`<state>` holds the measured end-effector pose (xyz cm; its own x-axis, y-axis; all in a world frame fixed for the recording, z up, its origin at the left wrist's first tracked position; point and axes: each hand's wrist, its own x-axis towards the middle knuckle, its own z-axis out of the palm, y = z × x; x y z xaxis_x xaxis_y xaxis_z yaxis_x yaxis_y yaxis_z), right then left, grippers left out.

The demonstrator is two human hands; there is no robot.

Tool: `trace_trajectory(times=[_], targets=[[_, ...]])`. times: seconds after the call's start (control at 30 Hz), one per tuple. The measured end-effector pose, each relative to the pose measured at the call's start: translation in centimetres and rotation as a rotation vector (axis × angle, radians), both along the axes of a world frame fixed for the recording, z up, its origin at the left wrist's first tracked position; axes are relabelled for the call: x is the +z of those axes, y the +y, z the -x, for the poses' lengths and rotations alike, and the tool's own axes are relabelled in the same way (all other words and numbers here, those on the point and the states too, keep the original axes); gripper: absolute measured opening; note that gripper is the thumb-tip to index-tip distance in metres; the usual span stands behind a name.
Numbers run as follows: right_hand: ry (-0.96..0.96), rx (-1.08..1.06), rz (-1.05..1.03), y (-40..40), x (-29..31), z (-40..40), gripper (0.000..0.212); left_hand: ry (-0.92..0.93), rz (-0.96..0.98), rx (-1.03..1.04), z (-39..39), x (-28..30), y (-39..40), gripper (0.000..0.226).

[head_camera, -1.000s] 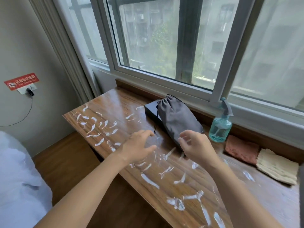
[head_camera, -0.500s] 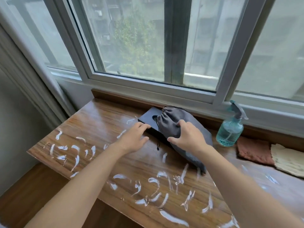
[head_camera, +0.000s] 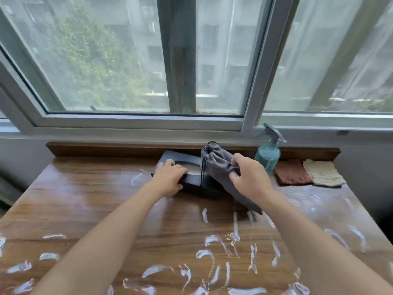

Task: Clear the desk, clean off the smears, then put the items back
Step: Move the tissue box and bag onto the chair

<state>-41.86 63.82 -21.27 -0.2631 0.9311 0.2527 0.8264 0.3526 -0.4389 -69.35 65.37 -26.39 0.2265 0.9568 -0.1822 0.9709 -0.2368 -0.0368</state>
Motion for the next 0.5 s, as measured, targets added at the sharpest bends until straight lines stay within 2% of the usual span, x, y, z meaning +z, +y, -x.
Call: trace_trajectory(times=[0.07,0.23,0.5], targets=[[0.023,0.007,-0.024,0.2,0.2,-0.8,0.019,0.001,0.007,-0.027,-0.1,0.1,0.7,0.049],[0.095,-0.034,-0.126,0.4,1.4,-2.1,0.013,-0.005,-0.035,-0.071,0.5,0.1,0.7,0.051],[0.179,-0.15,-0.216,-2.2,5.4,-5.8,0.014,-0.135,-0.144,-0.073,0.7,3.2,-1.5,0.051]])
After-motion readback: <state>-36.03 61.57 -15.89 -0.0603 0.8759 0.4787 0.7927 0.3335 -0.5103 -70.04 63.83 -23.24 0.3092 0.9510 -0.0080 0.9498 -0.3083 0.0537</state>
